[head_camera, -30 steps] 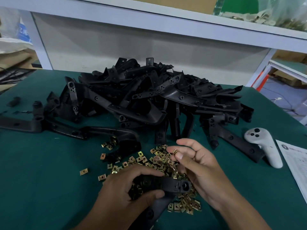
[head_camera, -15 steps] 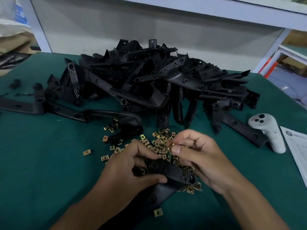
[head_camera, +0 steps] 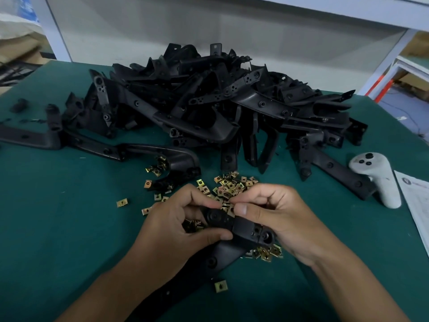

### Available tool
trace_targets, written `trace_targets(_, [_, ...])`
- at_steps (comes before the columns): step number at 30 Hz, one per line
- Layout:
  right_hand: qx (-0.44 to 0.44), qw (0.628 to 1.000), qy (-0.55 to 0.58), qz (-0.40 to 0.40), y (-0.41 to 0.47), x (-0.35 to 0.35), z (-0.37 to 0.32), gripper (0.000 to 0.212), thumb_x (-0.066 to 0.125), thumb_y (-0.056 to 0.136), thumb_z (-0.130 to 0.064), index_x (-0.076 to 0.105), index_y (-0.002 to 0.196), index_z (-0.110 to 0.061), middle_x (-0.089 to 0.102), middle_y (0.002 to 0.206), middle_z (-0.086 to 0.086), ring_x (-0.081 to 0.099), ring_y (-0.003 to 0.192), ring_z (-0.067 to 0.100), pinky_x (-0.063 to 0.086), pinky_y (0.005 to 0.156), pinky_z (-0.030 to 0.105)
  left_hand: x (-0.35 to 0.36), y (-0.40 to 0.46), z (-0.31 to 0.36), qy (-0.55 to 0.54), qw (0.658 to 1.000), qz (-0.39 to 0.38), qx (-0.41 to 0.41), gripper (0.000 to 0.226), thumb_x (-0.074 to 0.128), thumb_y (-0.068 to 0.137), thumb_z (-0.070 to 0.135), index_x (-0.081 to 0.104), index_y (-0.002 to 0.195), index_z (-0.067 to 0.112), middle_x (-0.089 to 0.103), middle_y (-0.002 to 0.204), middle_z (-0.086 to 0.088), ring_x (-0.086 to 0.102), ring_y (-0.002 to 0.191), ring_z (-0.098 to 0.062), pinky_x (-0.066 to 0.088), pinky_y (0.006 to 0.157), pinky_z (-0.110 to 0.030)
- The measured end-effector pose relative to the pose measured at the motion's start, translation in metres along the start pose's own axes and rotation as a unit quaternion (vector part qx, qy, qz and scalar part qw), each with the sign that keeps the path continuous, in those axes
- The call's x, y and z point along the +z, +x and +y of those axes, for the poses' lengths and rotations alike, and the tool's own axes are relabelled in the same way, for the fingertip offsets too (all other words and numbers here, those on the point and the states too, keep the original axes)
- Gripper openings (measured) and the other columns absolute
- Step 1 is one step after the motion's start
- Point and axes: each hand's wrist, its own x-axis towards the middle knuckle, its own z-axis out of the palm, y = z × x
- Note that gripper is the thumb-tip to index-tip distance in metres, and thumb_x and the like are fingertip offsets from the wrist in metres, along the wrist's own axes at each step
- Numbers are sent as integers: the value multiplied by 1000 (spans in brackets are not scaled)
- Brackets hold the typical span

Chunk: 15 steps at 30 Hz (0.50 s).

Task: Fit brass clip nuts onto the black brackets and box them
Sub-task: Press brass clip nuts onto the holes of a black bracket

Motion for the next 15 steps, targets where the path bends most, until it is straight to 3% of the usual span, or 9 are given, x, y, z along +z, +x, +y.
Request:
trace_targets(7, [-27,999,-46,-6,-3,0,-3,18,71,85,-41,81,97,-32,78,99,-7,73,93,6,53,75,14,1,0,4,-2,1000,0,-4,37,84,58,43,66,90,44,77,82,18,72,81,2,52,69,-8])
trace_targets(15, [-70,993,-97,-19,-2,1,2,26,66,88,-53,80,100,-35,77,105,-8,71,101,7,52,82,16,1,-1,3,8,1000,27,-2,37,82,60,48,63,92,48,77,82,18,72,82,4,51,70,-8])
